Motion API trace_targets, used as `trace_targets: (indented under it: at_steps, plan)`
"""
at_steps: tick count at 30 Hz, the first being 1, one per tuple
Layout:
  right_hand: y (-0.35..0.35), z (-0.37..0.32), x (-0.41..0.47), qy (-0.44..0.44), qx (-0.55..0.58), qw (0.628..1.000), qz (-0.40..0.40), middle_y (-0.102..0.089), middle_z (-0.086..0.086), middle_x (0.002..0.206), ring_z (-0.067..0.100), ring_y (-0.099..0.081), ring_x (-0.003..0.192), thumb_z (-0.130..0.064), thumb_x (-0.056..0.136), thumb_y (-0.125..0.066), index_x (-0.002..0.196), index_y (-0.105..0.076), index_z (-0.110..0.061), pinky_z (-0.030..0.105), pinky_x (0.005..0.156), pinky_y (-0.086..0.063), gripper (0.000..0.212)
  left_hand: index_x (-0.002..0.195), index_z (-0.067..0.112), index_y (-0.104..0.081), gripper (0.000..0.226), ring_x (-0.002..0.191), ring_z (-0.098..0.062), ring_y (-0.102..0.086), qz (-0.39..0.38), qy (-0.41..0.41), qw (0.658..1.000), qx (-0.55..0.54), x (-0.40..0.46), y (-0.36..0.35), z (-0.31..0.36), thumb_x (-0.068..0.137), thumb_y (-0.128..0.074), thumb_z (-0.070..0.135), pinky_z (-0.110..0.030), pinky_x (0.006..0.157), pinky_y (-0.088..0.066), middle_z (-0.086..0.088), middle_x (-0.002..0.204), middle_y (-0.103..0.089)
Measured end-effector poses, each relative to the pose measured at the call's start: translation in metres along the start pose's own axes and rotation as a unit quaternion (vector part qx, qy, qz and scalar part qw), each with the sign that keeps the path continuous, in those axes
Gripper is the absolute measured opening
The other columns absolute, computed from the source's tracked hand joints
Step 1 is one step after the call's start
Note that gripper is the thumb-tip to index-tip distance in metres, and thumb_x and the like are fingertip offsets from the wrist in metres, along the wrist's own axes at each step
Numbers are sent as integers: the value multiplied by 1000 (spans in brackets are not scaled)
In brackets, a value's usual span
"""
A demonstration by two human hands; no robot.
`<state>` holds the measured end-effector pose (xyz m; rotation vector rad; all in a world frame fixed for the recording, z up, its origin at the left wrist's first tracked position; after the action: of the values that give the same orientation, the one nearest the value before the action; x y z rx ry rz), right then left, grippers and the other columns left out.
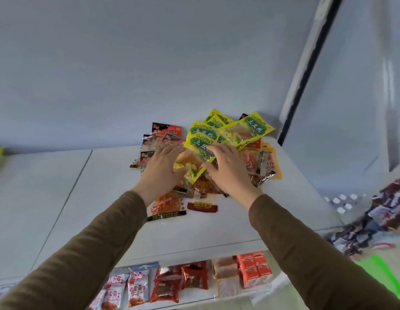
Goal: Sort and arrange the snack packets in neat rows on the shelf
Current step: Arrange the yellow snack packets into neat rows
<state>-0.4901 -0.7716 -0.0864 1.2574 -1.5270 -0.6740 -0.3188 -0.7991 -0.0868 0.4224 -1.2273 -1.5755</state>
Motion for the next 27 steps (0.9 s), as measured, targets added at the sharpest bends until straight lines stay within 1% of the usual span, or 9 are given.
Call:
trace_targets:
  at_steps: [4,10,13,16,18,20,21,24,27]
  plan:
    - [14,27,15,-29,-4,999,13,-50,2,148,25,-36,141,-35,100,-56,146,-47,-18,40,118,-29,49,156,23,-38,63,151,-23,-24,-27,12,1000,-10,23,-3,1,100,-63,32,-38,122,-17,0,161,-37]
    - [34,80,36,-144,68,987,28,-41,3,154,32,-34,142,-37,97,-61,146,-44,-24,47,114,-35,54,159,26,-30,72,146,-21,-33,-92,32,995,-38,52,-22,-14,98,-65,37,-35,116,-22,0,162,-35]
    - [41,127,44,-250,136,957,53,-20,9,165,37,-29,147,-37,92,-67,158,-23,-21,51,117,-34,81,160,25,-28,79,145,-24,-38,-116,54,991,-48,67,-32,-19,95,-69,39,-38,113,-27,-3,161,-38]
    - [40,164,45,-340,284,889,113,2,8,169,32,-18,153,-25,92,-69,162,-5,-20,41,120,-27,96,161,26,-22,91,144,-25,-40,-135,72,985,-78,82,-42,-23,90,-75,43,-41,115,-32,-4,161,-38]
    - [32,178,48,-375,408,818,153,-3,9,169,28,-21,152,-12,90,-71,162,0,-19,40,120,-28,101,162,28,-13,102,145,-27,-40,-144,85,981,-97,91,-49,-23,86,-80,43,-49,118,-33,-4,164,-34]
    - [21,184,52,-390,499,755,170,-17,7,166,27,-30,148,-3,89,-69,162,4,-18,44,119,-32,105,164,28,-6,112,145,-29,-41,-147,106,976,-121,97,-57,-20,84,-84,36,-46,118,-32,-7,166,-31]
    - [19,185,55,-395,517,739,173,-22,7,164,27,-33,146,0,90,-67,162,4,-18,42,117,-34,103,164,28,-3,115,147,-30,-38,-147,118,973,-136,101,-62,-18,83,-85,33,-44,118,-32,-8,166,-29]
    - [19,193,61,-398,513,736,192,-33,9,160,27,-40,142,3,90,-65,162,-5,-15,30,104,-38,95,164,27,5,124,153,-28,-27,-144,138,966,-166,112,-71,-14,81,-87,28,-43,121,-27,-8,170,-20]
    - [17,197,66,-409,480,754,183,-34,8,160,31,-41,141,-7,93,-65,162,-7,-20,33,100,-37,91,164,25,4,126,155,-27,-23,-124,139,966,-179,125,-74,-10,79,-89,25,-42,121,-25,-6,170,-17]
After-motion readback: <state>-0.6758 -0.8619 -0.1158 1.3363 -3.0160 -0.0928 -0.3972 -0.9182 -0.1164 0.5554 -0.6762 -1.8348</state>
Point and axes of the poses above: each hand's wrist, its own x-axis towards the middle knuckle, its own y-axis out of the back of the hand, z = x × y, the point moved 9 cm from there along x, towards the middle knuckle
